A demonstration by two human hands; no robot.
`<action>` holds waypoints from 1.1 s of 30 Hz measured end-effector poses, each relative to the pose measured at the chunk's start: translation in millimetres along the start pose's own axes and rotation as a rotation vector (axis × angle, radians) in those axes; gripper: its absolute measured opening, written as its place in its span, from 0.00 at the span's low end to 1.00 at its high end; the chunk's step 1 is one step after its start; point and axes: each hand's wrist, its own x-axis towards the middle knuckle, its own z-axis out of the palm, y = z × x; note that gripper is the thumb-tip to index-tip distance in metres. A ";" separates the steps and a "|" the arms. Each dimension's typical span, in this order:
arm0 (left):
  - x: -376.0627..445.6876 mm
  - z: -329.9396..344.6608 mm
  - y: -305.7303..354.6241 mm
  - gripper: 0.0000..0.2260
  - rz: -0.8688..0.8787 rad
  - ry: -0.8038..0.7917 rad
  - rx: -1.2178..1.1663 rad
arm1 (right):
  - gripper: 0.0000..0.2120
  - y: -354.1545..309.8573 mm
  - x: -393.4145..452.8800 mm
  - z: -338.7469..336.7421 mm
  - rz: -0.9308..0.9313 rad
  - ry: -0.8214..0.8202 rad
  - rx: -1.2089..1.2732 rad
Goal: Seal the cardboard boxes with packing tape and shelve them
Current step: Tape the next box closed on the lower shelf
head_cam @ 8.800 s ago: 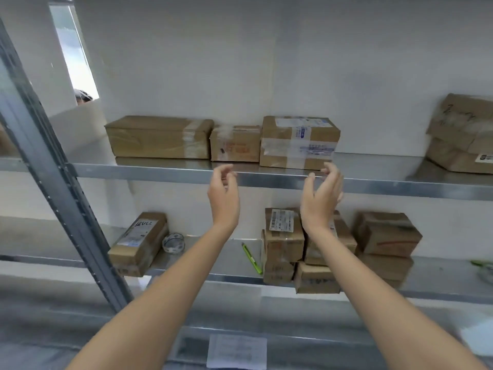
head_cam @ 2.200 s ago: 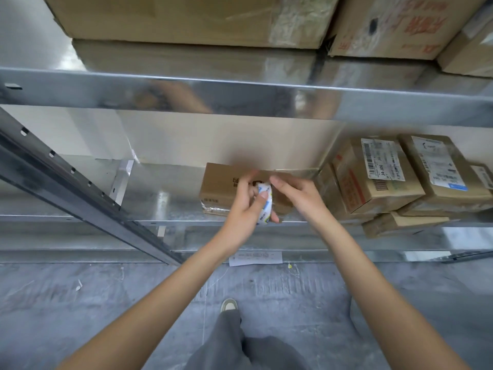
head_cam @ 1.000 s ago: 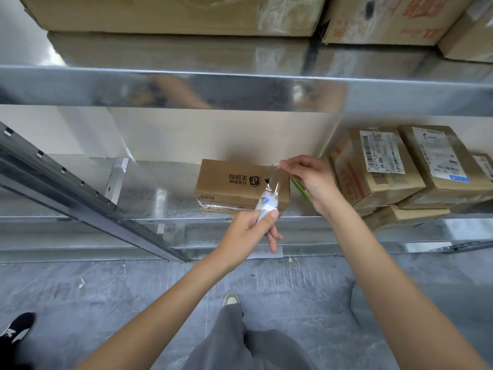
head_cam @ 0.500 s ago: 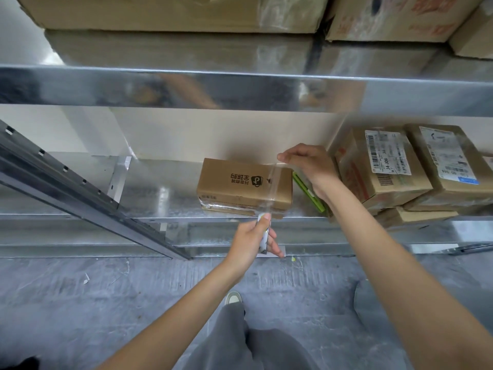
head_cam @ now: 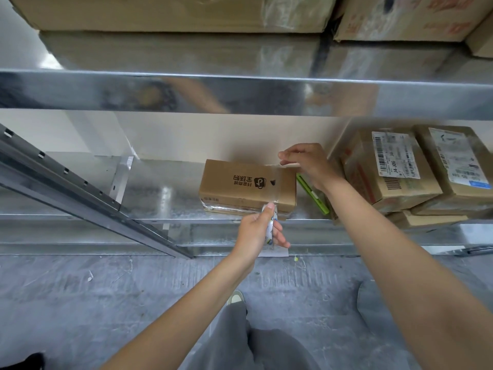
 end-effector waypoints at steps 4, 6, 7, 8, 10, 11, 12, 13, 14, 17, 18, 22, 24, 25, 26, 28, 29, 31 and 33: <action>4.0 -1.9 -3.1 0.23 -0.020 0.001 -0.006 | 0.10 7.9 3.4 4.5 0.046 -0.017 -0.019; 6.5 -3.7 -5.4 0.23 -0.018 -0.001 -0.004 | 0.10 11.1 4.7 7.5 0.084 -0.018 0.012; 7.8 -4.0 -6.3 0.23 -0.016 -0.004 -0.007 | 0.10 11.7 4.7 8.5 0.105 -0.010 0.022; 8.5 -4.0 -6.8 0.23 -0.014 -0.008 -0.011 | 0.09 12.1 4.8 9.4 0.132 -0.012 0.028; 10.3 -3.5 -8.2 0.22 -0.012 -0.010 -0.013 | 0.08 14.0 8.1 10.7 0.210 -0.029 0.022; 11.0 -3.0 -9.1 0.20 -0.009 -0.004 -0.011 | 0.09 15.0 10.8 10.7 0.266 -0.032 0.021; 11.6 -2.3 -10.5 0.17 -0.002 0.014 -0.013 | 0.10 17.1 14.9 10.4 0.323 -0.033 0.024; 11.7 -1.9 -12.0 0.14 0.018 0.045 -0.010 | 0.10 18.6 18.9 9.7 0.375 -0.037 0.030; 12.1 -2.1 -13.6 0.12 0.057 0.087 0.006 | 0.08 18.9 21.4 10.3 0.420 -0.053 0.038; 11.3 -3.1 -12.0 0.20 0.224 0.179 0.076 | 0.04 19.1 22.6 15.1 0.516 -0.047 0.092; 11.3 -3.4 -10.3 0.23 0.246 0.175 0.084 | 0.03 21.2 22.5 16.7 0.543 -0.051 0.137; 14.4 -8.4 -4.4 0.26 0.174 0.114 0.063 | 0.05 33.8 19.6 17.0 0.632 -0.038 0.270; 16.3 -13.2 -2.0 0.26 0.152 0.094 0.080 | 0.02 31.3 11.2 16.0 0.676 0.013 0.362; 17.3 -15.8 -0.7 0.26 0.145 0.083 0.084 | 0.04 30.7 7.5 16.2 0.689 0.033 0.408; 18.6 -18.6 0.3 0.26 0.141 0.066 0.088 | 0.05 31.8 6.1 17.1 0.693 0.032 0.442; 21.1 -26.4 3.0 0.26 0.137 0.020 0.097 | 0.05 32.9 3.1 20.3 0.695 0.028 0.489; 22.1 -30.8 4.7 0.26 0.134 -0.007 0.111 | 0.04 34.2 3.7 21.1 0.702 0.033 0.511; 24.3 -40.0 8.5 0.26 0.135 -0.075 0.176 | 0.04 35.6 2.9 21.2 0.730 0.034 0.546; 27.1 -48.3 12.4 0.25 0.140 -0.118 0.242 | 0.06 36.8 -0.2 23.4 0.732 0.067 0.547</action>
